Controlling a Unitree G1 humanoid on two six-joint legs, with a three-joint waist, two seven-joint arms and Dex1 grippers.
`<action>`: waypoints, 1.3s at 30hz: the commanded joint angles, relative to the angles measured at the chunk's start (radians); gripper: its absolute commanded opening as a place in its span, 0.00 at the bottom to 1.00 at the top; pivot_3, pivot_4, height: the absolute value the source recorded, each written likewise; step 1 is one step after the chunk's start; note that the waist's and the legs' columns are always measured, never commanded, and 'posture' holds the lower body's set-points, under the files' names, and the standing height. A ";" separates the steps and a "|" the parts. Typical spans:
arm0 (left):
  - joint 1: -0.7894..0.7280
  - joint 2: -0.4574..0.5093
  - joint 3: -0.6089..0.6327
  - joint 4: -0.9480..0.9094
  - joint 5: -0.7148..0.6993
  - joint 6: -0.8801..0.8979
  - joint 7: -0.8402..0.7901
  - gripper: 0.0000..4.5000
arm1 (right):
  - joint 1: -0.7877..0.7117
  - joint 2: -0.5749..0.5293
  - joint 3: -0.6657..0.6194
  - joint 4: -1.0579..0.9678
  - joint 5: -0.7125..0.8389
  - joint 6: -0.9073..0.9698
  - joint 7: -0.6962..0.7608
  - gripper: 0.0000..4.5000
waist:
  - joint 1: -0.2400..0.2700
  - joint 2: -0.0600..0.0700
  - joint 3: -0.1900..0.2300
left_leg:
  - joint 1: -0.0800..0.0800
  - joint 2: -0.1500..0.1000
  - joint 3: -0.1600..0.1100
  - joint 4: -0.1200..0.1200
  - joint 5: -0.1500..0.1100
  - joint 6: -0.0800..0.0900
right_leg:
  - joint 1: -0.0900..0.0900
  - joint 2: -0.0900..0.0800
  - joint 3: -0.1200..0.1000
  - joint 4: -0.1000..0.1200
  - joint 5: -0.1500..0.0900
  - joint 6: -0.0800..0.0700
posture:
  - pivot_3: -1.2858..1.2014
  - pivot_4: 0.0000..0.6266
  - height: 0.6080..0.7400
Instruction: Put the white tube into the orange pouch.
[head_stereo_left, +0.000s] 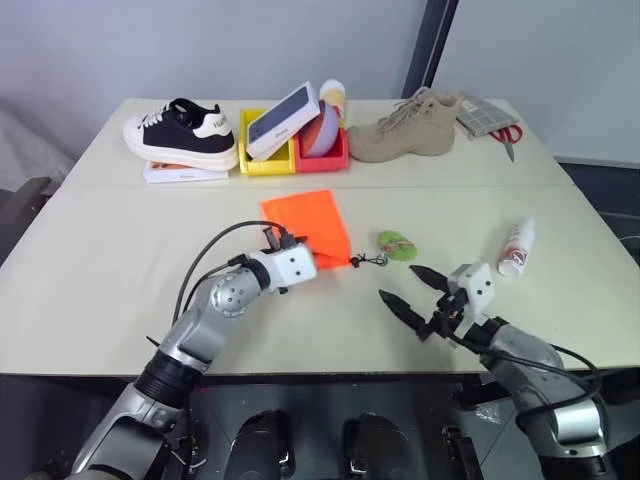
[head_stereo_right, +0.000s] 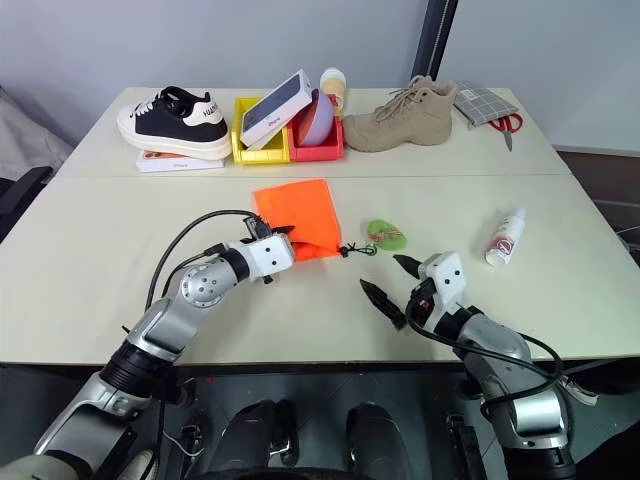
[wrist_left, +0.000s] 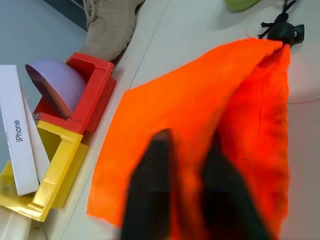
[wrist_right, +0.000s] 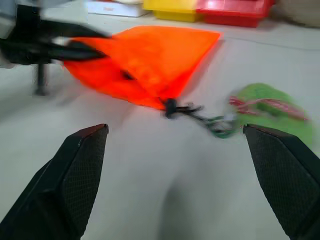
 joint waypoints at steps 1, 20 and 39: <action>-0.004 -0.016 0.026 -0.016 -0.024 0.001 -0.004 0.01 | -0.030 -0.004 -0.068 -0.007 -0.027 -0.045 -0.057 1.00 | 0.000 0.000 0.000 | 0.000 0.000 0.000 0.000 0.000 0.000 | 0.000 0.000 0.000 0.000 0.000 0.000 | 0.52 0.24 1.00; -0.016 -0.082 0.047 -0.033 -0.110 0.059 -0.043 0.01 | -0.234 0.056 -0.272 0.357 -0.293 -0.006 -0.580 1.00 | -0.003 0.000 0.000 | 0.001 0.000 0.001 0.001 0.003 -0.005 | 0.001 0.000 0.000 0.002 0.000 0.001 | 0.52 0.24 1.00; -0.033 -0.082 0.043 -0.031 -0.117 0.059 -0.046 0.00 | -0.328 0.138 -0.319 0.486 -0.210 -0.001 -0.668 0.34 | -0.005 0.001 0.000 | 0.001 0.000 0.002 0.001 0.004 -0.006 | 0.000 0.000 0.001 0.003 0.000 0.002 | 0.52 0.24 1.00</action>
